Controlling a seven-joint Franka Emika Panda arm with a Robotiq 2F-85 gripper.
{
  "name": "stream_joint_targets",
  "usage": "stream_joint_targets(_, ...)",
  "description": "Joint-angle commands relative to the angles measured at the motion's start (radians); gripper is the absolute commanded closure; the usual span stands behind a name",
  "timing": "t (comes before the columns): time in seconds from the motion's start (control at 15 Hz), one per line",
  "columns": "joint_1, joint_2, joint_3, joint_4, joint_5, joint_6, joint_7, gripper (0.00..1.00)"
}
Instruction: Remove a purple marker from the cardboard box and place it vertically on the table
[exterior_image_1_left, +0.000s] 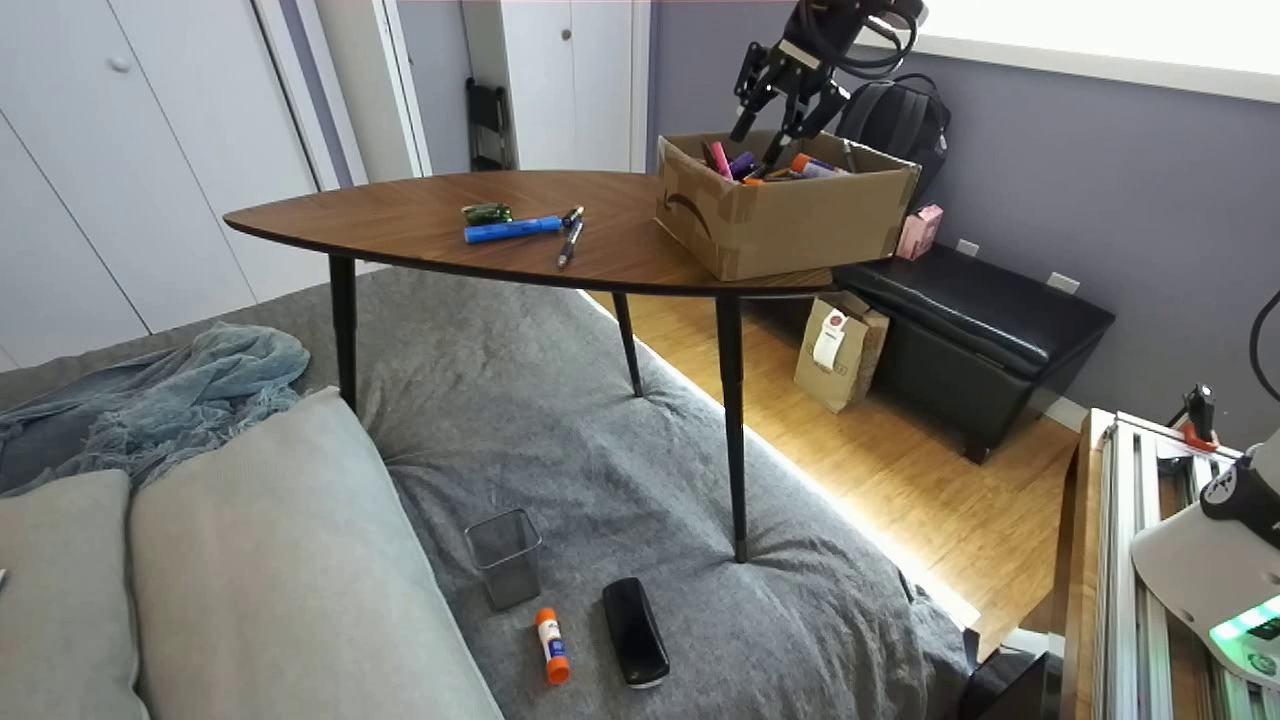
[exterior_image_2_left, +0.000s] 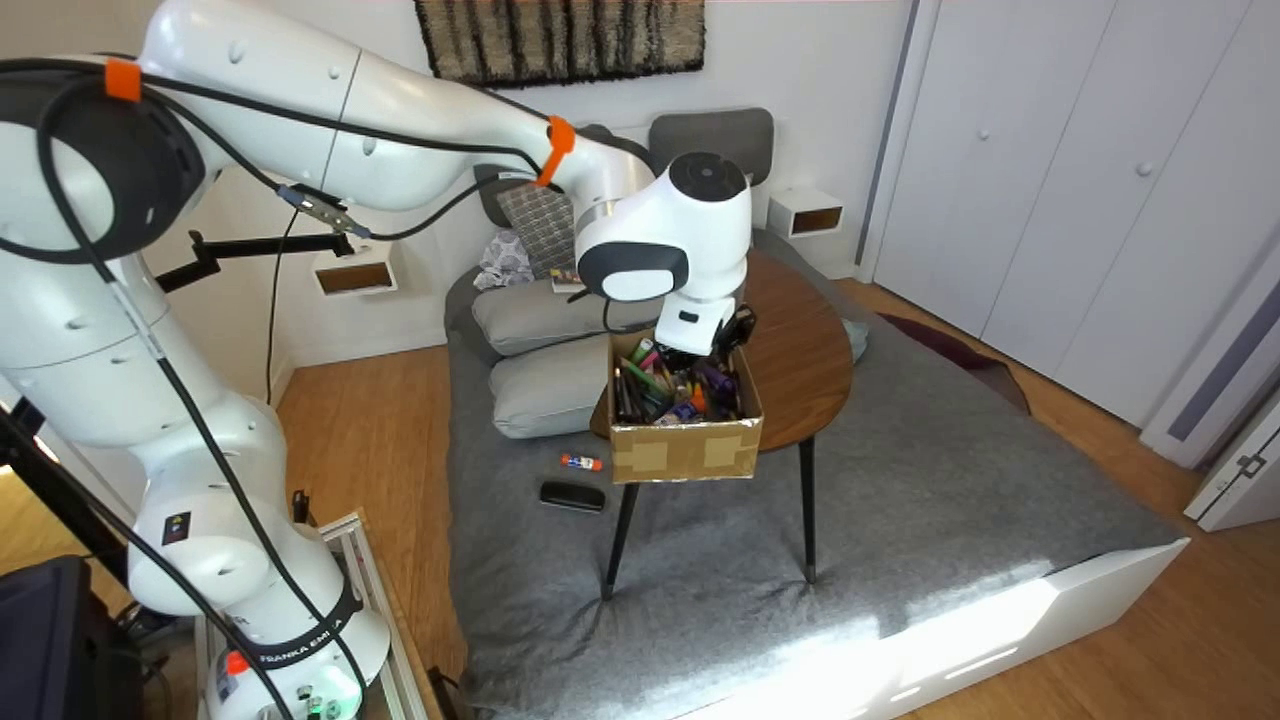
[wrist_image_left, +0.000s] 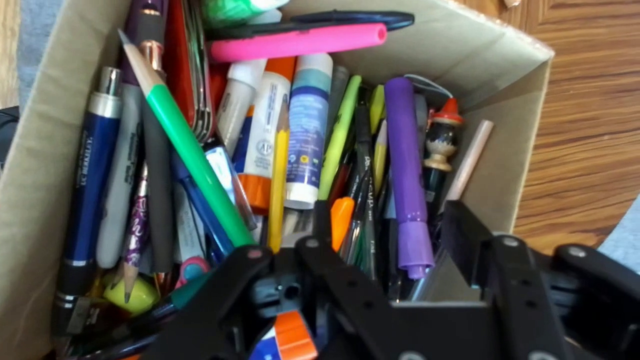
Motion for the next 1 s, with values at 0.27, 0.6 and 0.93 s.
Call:
stream_joint_targets(0.27,0.018,0.046,-0.005,0.017,0.128,0.053,-0.059,0.56)
stream_joint_targets(0.6,0.015,0.054,-0.007,0.017,0.126,0.054,-0.061,0.55)
stream_joint_targets(0.93,0.013,0.064,-0.01,0.017,0.124,0.076,-0.071,0.58)
